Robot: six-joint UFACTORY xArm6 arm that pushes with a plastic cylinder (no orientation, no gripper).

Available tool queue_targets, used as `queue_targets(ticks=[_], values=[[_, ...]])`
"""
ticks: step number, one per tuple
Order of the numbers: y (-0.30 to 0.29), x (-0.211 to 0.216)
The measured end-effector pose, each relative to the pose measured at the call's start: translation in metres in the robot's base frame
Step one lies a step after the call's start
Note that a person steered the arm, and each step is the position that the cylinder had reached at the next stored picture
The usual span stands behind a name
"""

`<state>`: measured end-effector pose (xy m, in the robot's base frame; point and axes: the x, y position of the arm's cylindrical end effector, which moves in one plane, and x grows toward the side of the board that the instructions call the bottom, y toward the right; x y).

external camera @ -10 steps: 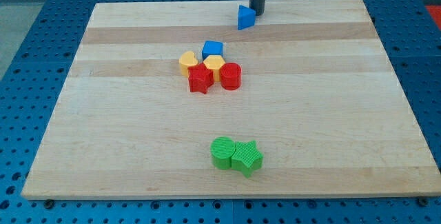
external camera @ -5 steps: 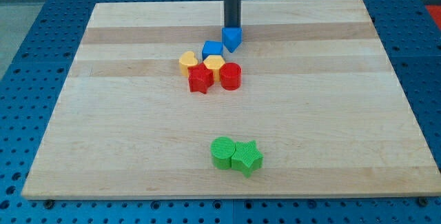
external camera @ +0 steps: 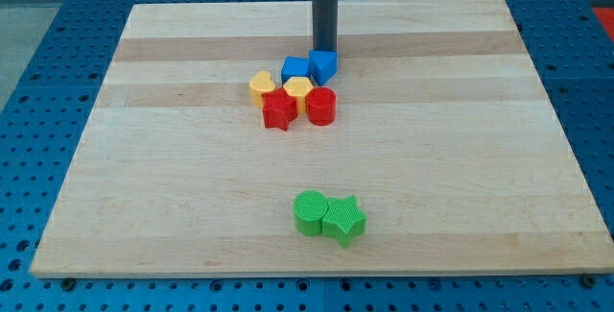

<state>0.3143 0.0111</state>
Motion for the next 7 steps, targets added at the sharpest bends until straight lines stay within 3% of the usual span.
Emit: queue_targets(ticks=[3, 7], values=[[0.018, 0.012], [0.0, 0.027]])
